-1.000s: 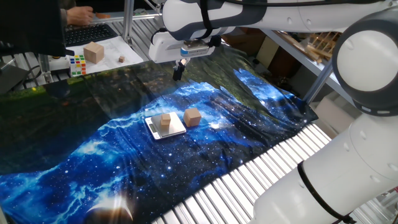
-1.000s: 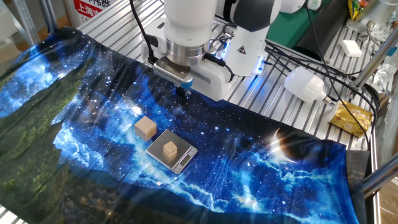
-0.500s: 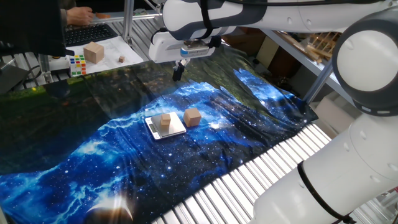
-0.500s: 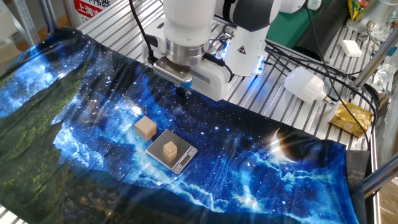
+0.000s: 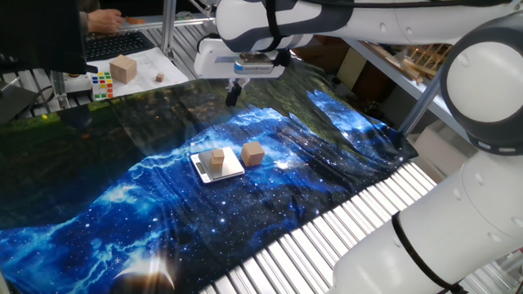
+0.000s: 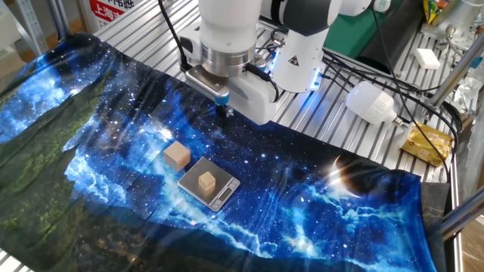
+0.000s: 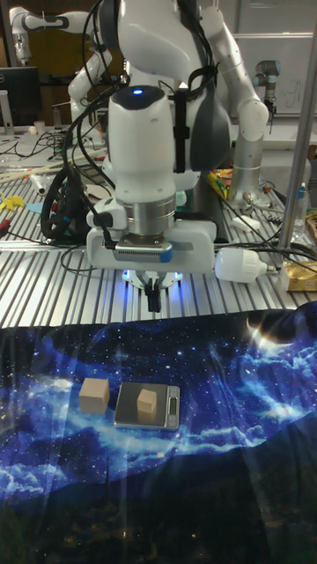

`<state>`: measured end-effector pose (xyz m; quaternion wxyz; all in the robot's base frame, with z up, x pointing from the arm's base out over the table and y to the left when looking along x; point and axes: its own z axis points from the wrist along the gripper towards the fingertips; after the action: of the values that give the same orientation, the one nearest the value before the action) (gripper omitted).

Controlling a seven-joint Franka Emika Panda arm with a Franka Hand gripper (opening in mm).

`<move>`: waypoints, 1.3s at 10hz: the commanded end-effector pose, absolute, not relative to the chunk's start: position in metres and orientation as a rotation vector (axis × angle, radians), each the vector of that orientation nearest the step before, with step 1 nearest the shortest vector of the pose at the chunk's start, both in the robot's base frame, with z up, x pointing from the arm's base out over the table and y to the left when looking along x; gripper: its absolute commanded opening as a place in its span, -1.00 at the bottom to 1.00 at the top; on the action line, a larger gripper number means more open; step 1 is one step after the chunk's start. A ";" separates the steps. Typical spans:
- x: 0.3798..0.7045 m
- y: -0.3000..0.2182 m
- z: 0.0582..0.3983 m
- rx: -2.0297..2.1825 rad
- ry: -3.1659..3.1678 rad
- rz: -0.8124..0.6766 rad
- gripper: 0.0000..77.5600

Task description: Remove the object from the scale

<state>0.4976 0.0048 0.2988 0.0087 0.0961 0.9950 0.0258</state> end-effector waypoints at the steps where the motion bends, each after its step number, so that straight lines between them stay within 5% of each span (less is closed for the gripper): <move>1: 0.503 0.014 0.298 0.357 3.089 0.121 -1.00; 13: 0.535 0.020 0.284 0.386 3.087 0.138 -1.00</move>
<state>0.5246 0.0182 0.2858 0.0091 0.1126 0.9927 0.0422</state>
